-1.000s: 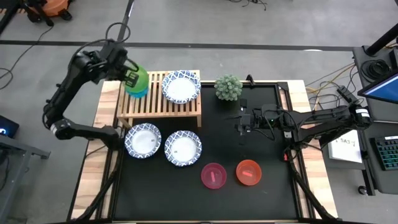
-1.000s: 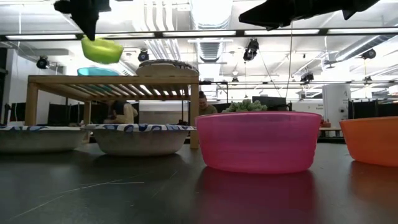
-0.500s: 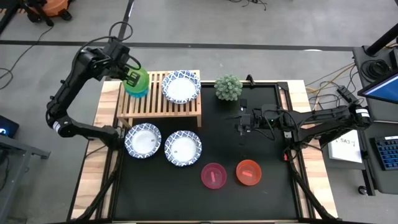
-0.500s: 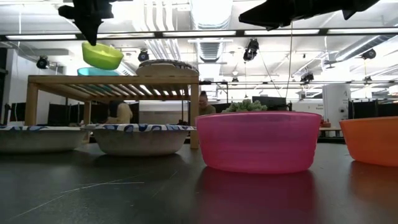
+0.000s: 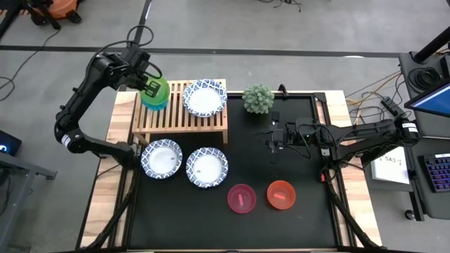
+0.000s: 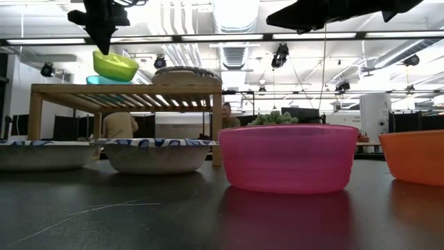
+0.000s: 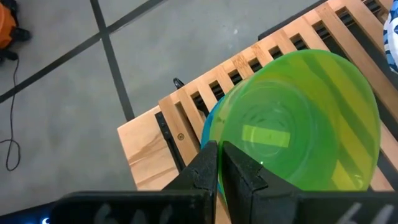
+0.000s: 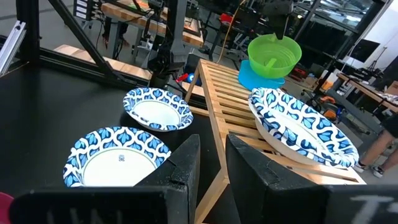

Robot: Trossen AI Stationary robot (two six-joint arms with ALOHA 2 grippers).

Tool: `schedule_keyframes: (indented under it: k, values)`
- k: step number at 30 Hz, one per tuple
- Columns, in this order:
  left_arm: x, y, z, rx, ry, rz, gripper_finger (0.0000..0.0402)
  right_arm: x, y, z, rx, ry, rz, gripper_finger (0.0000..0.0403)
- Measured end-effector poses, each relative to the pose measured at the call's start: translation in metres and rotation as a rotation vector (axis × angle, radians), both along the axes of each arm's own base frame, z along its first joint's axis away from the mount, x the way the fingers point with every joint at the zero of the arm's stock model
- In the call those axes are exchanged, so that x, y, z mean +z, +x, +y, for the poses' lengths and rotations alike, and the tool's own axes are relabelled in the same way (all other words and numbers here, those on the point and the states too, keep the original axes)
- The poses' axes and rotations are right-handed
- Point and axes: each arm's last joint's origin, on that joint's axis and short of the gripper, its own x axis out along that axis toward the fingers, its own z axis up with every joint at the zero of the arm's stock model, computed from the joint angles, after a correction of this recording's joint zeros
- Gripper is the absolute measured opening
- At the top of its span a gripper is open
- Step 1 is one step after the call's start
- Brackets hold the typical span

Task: Place and stack bowls onto a shelf
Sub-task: Stack the green bowl on top of the blue bowl on the shelf

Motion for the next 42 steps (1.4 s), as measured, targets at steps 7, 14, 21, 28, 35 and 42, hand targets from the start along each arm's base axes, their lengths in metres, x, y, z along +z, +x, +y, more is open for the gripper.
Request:
schedule_keyframes:
  k: [7,14,21,28,35,42]
  values:
    - [-0.001,0.000,0.001,0.001,-0.006,0.004,0.0001,0.000,0.000,0.000,0.000,-0.001,0.000,0.0068]
    - [-0.001,0.000,0.001,0.003,-0.006,0.003,0.0048,0.000,0.000,0.000,0.000,-0.002,0.001,0.0068]
    - [-0.001,0.001,0.001,0.003,-0.006,0.003,0.0098,0.000,0.000,0.000,0.000,-0.002,0.001,0.0068]
    - [-0.007,0.002,0.005,0.050,0.033,0.043,0.0085,0.000,0.000,0.000,0.000,-0.002,0.000,0.0068]
    - [-0.028,0.013,0.011,0.150,0.141,0.140,0.0041,0.000,0.000,0.000,0.000,-0.002,0.001,0.0068]
    - [-0.058,0.021,0.020,0.168,0.138,0.158,0.0003,0.000,0.000,0.000,0.000,-0.002,0.001,0.0068]
